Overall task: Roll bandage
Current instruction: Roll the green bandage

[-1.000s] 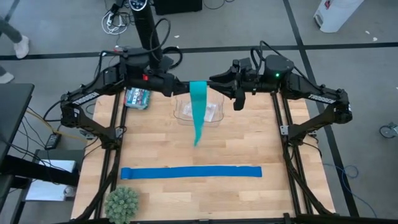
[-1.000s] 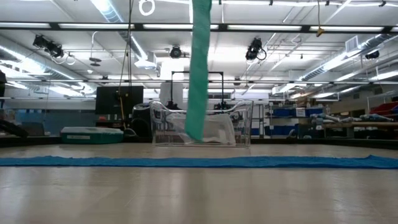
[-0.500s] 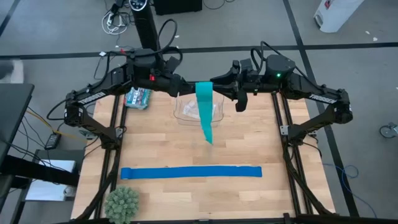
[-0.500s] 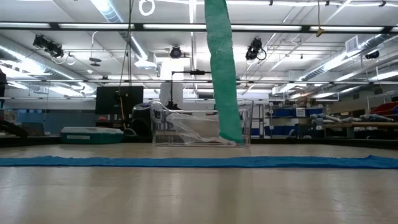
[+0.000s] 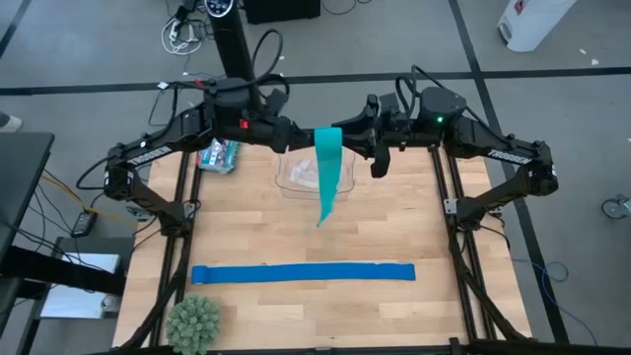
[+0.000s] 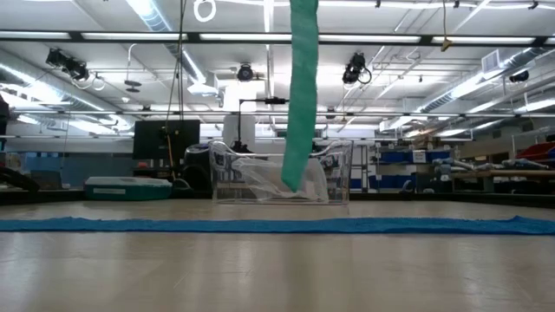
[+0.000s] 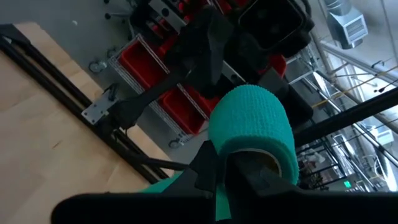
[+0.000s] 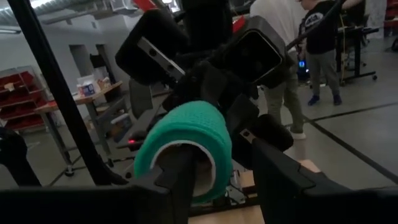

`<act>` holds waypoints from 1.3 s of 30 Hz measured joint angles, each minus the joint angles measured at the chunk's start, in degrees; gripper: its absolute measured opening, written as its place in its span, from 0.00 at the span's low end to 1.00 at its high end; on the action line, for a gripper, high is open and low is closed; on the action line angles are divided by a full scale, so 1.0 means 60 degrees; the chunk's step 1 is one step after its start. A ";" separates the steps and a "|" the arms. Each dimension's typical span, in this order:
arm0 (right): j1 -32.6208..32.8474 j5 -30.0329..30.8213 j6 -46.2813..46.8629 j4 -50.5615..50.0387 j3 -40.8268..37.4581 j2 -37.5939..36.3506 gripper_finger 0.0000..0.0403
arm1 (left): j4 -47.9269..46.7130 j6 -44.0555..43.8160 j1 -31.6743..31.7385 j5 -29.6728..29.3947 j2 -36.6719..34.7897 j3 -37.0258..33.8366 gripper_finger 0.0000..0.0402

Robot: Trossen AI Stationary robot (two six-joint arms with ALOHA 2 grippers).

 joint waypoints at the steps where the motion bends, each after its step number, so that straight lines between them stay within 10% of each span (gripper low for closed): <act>1: 0.0000 -0.0035 -0.0034 0.0002 0.0000 0.0003 0.36 | 0.0019 -0.0003 0.0000 0.0034 0.0023 0.0004 0.05; 9: 0.0015 -0.0450 0.0100 0.0021 0.0000 0.0030 0.03 | 0.0247 0.0472 -0.0015 0.0349 0.0144 0.0004 0.08; 30: -0.0861 -0.2732 0.5364 0.0404 0.0018 0.0029 0.00 | 0.1755 0.4115 0.0324 0.0223 0.0058 0.0102 0.37; 39: -0.1319 -0.3602 0.6833 0.0408 -0.0011 0.0040 0.00 | -0.0378 0.7960 -0.0261 -0.2012 -0.0130 0.1811 0.36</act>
